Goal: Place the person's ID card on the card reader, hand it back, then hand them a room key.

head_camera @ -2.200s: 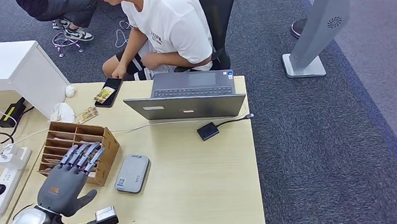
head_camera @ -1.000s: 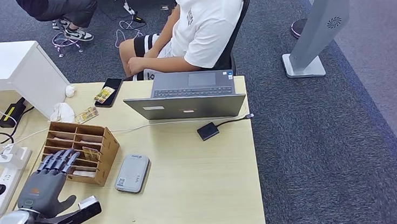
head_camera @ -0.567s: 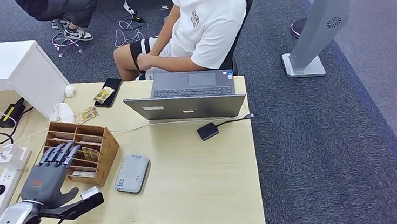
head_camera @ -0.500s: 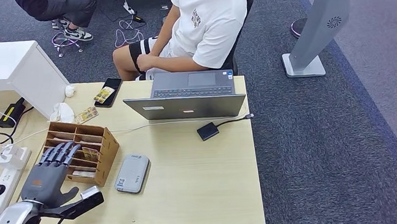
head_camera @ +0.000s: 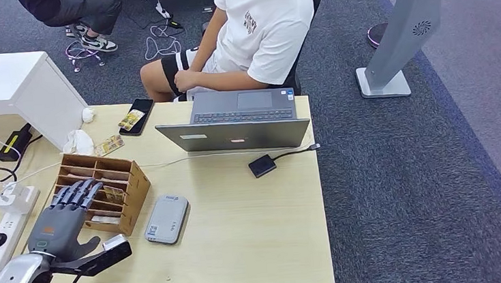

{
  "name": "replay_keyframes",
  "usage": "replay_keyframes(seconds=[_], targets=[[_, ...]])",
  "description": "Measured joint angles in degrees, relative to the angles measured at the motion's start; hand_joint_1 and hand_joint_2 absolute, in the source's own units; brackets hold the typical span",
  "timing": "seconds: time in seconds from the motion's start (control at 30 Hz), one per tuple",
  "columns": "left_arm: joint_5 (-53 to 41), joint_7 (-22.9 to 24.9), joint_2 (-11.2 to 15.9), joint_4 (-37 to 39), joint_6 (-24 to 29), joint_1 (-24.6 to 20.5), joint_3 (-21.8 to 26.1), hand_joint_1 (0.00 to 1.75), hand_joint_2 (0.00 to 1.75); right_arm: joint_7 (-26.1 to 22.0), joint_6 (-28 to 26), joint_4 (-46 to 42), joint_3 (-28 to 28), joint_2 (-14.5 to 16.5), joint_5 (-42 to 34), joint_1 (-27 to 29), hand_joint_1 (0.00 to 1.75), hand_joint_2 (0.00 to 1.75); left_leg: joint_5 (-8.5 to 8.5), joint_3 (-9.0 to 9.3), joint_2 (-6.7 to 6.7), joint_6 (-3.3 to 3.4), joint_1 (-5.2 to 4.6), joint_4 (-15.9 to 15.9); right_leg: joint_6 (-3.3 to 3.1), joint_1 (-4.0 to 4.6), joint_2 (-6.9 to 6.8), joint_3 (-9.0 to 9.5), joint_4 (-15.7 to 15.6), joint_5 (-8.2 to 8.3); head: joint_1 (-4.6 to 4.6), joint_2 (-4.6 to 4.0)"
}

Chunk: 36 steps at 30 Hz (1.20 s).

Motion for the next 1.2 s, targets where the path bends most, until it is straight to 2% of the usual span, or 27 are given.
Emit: replay_keyframes(seconds=[0.57,0.6,0.7,0.73,1.2], targets=[[1.4,0.3,1.2,2.9,-2.8,0.0,-0.6,0.0,1.75,0.1,0.6,0.0,0.0,0.0,0.1,-0.1,0.0,0.0,0.0,-0.01,0.0,0.0,0.0,0.0,0.0,0.0,0.0,0.0,0.0,0.0,-0.01,-0.01],[1.4,0.3,1.2,3.0,-2.8,0.0,-0.6,0.33,1.75,0.1,0.7,0.0,0.0,0.0,0.2,-0.1,0.0,0.0,0.0,-0.01,0.0,0.0,0.0,0.0,0.0,0.0,0.0,0.0,0.0,0.0,0.0,-0.01],[1.5,0.3,1.3,3.2,-2.9,0.0,-0.6,1.64,1.75,0.1,0.7,0.0,0.0,0.0,0.5,-0.1,0.0,0.0,0.0,-0.01,0.0,0.0,0.0,0.0,0.0,0.0,0.0,0.0,0.0,0.0,0.0,0.0],[1.6,0.3,1.4,3.3,-2.9,0.0,-0.6,1.75,1.75,0.1,0.7,0.0,0.0,0.0,0.6,-0.1,0.0,0.0,0.0,0.0,0.0,0.0,0.0,0.0,0.0,0.0,0.0,0.0,0.0,0.0,0.0,0.0],[2.8,0.1,2.0,3.4,-2.6,-0.1,-0.8,1.75,1.75,0.3,0.9,0.0,0.0,0.0,0.9,-0.3,0.0,0.0,0.0,0.01,0.01,0.0,0.0,0.0,0.0,0.0,0.02,0.01,0.0,0.0,-0.01,-0.01]])
